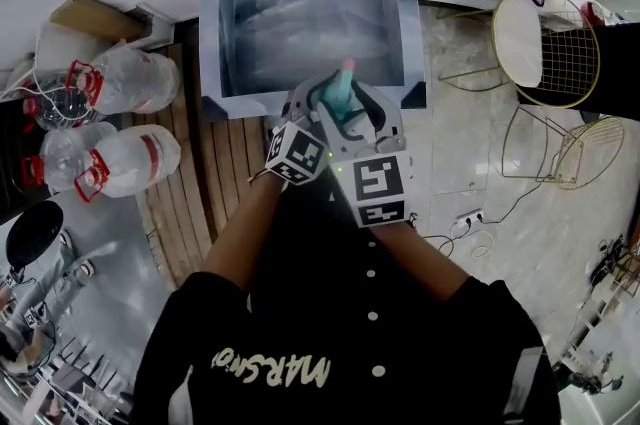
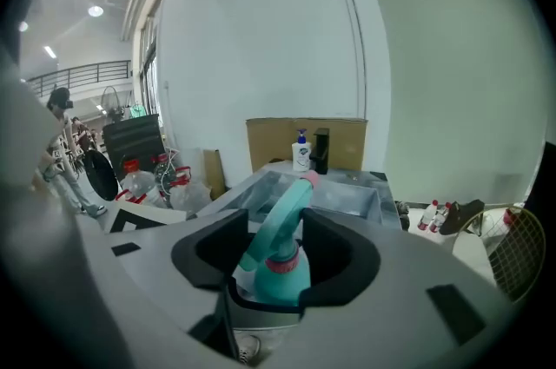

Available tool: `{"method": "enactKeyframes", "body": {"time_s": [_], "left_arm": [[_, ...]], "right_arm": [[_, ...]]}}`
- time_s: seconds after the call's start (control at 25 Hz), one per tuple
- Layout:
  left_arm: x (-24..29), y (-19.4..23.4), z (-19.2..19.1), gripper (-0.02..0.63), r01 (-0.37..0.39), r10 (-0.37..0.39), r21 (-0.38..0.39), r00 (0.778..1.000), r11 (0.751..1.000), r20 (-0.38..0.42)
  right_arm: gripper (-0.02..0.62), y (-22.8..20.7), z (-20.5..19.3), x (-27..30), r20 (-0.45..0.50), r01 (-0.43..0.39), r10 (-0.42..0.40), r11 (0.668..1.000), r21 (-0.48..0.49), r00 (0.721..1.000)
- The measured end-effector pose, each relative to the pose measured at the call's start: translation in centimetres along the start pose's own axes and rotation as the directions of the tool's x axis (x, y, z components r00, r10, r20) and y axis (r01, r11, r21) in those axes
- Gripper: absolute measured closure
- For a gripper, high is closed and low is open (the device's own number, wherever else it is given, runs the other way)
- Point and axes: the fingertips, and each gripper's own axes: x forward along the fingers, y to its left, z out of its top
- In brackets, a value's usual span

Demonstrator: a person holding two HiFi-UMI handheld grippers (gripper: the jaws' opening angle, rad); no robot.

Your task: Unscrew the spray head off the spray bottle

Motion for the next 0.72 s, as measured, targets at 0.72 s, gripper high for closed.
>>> {"method": "enactKeyframes", "body": {"time_s": [0.72], "left_arm": [[0.13, 0.27, 0.07, 0.236, 0.047, -0.047, 0.019, 0.999, 0.999, -0.006]], "right_arm": [[0.492, 0.68, 0.22, -0.36, 0.034, -0.37, 0.402, 0.87, -0.326, 0.915]]}}
